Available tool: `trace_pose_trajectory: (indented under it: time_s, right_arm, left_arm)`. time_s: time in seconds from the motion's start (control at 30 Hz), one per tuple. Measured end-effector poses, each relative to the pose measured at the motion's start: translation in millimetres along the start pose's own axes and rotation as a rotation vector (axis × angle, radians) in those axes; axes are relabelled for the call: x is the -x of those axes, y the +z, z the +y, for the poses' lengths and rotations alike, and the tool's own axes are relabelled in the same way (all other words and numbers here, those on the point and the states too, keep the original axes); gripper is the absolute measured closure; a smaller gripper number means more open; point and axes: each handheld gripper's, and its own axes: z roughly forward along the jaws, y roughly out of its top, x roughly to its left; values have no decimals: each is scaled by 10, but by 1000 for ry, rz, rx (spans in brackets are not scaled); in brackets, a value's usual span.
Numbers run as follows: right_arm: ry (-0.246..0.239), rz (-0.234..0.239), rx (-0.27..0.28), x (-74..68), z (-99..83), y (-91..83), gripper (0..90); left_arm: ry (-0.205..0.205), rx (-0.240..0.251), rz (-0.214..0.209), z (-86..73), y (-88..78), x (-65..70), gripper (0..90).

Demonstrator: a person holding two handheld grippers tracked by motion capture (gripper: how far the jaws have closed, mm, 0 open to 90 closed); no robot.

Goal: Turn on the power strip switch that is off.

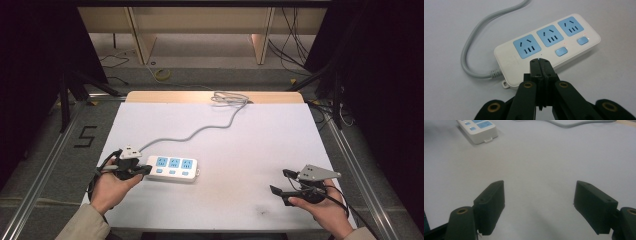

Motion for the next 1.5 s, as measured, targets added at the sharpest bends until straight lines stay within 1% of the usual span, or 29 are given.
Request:
trace_pose_trajectory:
  time_s: [0.17,0.47,0.57,0.77,0.87,1.0,1.03,1.3,1.37,1.4,1.5]
  right_arm:
    - [1,-1,-1,1,-1,-1,254]
    - [-1,1,-6,0,-2,0,255]
    - [-2,1,-6,-1,-2,1,256]
    - [-7,0,-10,-1,-6,5,258]
    - [-7,2,-10,-1,-7,10,259]
    - [-7,4,-12,-3,-8,13,260]
    - [-7,5,-13,-3,-8,13,260]
    - [-5,4,-18,-3,-8,15,261]
    - [-6,4,-19,-3,-7,15,262]
    - [-5,4,-18,-3,-8,15,264]
    - [-5,5,-19,-3,-8,14,266]
  left_arm:
    - [-4,-20,-1,34,27,3,898]
    - [-7,-22,-2,76,43,-5,898]
    - [-13,-24,-3,91,51,-6,898]
    - [-16,-40,-9,129,83,2,898]
    - [-11,-53,-11,144,105,4,898]
    - [-8,-59,-12,158,131,16,897]
    - [-4,-70,-15,168,146,23,898]
    - [5,-88,-16,208,202,34,898]
    - [7,-93,-12,219,216,37,897]
    - [14,-106,-12,233,226,36,898]
    - [19,-114,-10,245,238,37,897]
